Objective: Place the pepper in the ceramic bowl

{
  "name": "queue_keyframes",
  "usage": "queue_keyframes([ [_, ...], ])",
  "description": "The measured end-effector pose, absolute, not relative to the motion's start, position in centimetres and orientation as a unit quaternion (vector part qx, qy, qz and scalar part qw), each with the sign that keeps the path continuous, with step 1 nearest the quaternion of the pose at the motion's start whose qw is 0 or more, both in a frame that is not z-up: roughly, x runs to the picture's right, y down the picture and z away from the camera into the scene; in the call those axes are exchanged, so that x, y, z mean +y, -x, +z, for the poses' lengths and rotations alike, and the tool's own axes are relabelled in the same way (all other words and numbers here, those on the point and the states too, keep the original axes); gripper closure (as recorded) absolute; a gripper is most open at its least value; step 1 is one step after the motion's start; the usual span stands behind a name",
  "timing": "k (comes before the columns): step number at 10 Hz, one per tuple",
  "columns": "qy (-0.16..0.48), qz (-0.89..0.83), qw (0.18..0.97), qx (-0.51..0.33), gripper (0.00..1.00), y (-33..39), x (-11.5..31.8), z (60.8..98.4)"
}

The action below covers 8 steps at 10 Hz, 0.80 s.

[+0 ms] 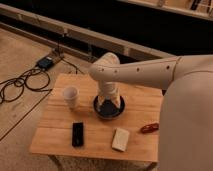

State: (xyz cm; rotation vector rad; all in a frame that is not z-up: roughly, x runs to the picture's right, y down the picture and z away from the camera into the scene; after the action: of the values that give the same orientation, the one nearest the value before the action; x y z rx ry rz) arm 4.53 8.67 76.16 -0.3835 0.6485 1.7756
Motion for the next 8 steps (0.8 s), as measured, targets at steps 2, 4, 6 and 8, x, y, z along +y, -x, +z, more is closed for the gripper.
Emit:
queue_keyframes([
  [2, 0.139, 0.800, 0.517, 0.271, 0.35, -8.5, 9.5, 77.1],
  [4, 0.122, 0.827, 0.474, 0.275, 0.35, -11.3, 11.2, 77.3],
  [6, 0.123, 0.833, 0.466, 0.272, 0.35, -10.7, 11.3, 77.4],
  [8, 0.119, 0.833, 0.464, 0.276, 0.35, -11.3, 11.5, 77.3],
])
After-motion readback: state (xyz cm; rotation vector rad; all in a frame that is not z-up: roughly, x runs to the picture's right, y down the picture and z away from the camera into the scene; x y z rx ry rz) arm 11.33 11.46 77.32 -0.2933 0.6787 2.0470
